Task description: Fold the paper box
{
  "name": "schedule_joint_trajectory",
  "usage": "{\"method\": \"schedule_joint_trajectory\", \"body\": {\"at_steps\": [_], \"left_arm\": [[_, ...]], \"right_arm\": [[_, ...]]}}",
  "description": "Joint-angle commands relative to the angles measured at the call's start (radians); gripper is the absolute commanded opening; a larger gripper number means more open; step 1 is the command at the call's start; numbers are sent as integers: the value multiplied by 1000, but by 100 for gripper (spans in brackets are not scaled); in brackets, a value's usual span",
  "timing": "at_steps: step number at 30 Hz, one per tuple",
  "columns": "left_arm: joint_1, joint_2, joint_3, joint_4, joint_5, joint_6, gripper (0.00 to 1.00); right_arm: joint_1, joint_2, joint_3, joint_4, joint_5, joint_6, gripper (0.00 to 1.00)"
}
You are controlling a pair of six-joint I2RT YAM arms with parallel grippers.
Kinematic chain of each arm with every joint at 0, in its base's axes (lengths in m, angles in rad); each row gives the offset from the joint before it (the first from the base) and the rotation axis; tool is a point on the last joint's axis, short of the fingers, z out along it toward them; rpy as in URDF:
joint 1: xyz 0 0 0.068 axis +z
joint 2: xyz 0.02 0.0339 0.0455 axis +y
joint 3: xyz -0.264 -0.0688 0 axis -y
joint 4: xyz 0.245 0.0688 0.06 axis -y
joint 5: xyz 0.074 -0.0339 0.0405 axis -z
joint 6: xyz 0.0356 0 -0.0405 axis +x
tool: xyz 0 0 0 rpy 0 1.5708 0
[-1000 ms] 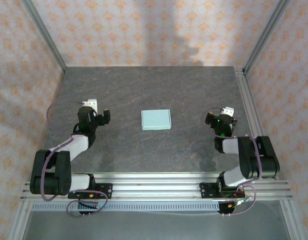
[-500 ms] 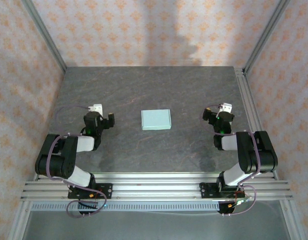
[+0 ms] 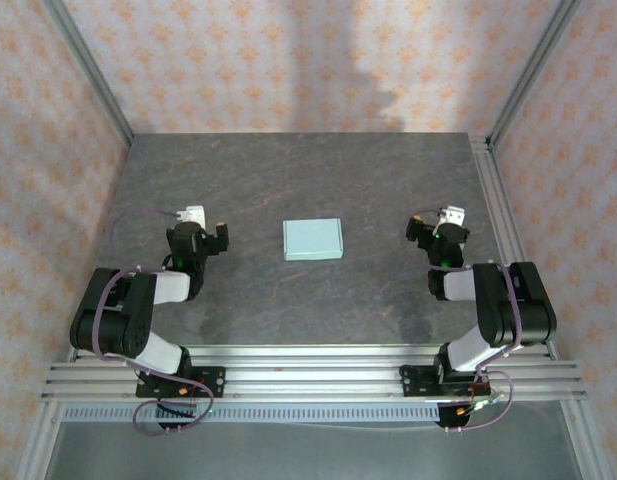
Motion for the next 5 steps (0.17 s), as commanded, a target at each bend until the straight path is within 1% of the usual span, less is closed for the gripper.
{"method": "schedule_joint_trajectory", "body": {"at_steps": [1,5], "left_arm": [[1,-6,22,34,-34,9,100],[1,-6,22,34,-34,10,100]], "right_arm": [[-8,8,21,8,-8,4,99],[-8,8,19,8,-7,3,99]]}}
